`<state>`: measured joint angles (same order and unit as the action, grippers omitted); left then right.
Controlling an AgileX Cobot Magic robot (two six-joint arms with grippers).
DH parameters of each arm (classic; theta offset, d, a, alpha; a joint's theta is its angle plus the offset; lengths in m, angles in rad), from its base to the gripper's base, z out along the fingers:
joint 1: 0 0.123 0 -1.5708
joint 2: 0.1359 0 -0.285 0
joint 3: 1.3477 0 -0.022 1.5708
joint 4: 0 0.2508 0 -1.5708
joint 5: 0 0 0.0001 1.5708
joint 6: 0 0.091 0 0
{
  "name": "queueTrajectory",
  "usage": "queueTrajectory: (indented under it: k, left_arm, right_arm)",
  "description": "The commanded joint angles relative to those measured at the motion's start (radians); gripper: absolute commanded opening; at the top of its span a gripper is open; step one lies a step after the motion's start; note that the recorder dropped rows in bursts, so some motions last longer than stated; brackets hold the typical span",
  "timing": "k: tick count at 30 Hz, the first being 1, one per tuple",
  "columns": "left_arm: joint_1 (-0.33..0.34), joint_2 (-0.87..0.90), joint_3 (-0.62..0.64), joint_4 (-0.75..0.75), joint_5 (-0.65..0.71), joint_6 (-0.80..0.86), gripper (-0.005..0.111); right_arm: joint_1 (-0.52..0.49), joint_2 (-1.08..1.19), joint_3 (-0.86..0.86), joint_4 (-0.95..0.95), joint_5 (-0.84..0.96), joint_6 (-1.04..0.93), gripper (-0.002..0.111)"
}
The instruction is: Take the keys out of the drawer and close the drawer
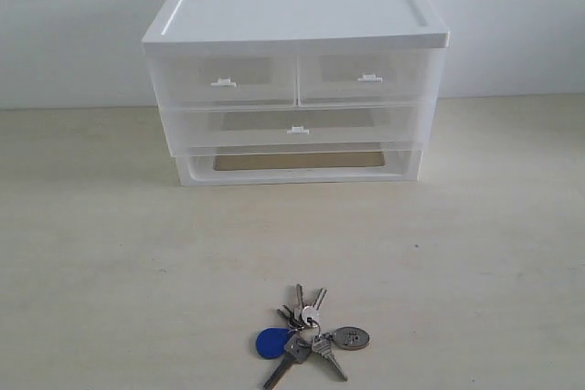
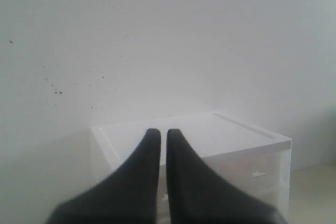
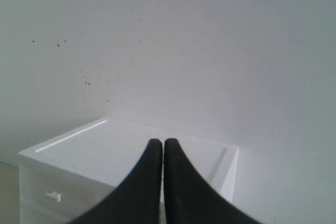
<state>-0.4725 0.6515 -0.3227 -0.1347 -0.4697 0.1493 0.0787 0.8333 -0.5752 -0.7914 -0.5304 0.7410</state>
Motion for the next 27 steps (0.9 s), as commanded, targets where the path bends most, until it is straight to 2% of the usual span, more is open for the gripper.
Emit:
queueTrajectory:
  k: [1, 13, 18, 27]
  left_arm:
    - [-0.005, -0.118, 0.050, -0.011, 0.014, 0.008, 0.004]
    - [-0.005, -0.404, 0.197, -0.011, 0.039, -0.024, 0.004]
    - [-0.005, -0.448, 0.211, -0.011, 0.166, -0.030, 0.004]
    - [-0.005, -0.459, 0.211, -0.011, 0.344, -0.030, 0.004]
  right_arm:
    - [-0.008, -0.148, 0.072, 0.040, 0.042, -0.018, 0.000]
    - [-0.008, -0.552, 0.300, 0.101, 0.194, 0.003, 0.000]
    - [-0.008, -0.653, 0.379, 0.101, 0.278, 0.032, 0.000]
    - [-0.008, -0.685, 0.480, 0.101, 0.291, 0.040, 0.000]
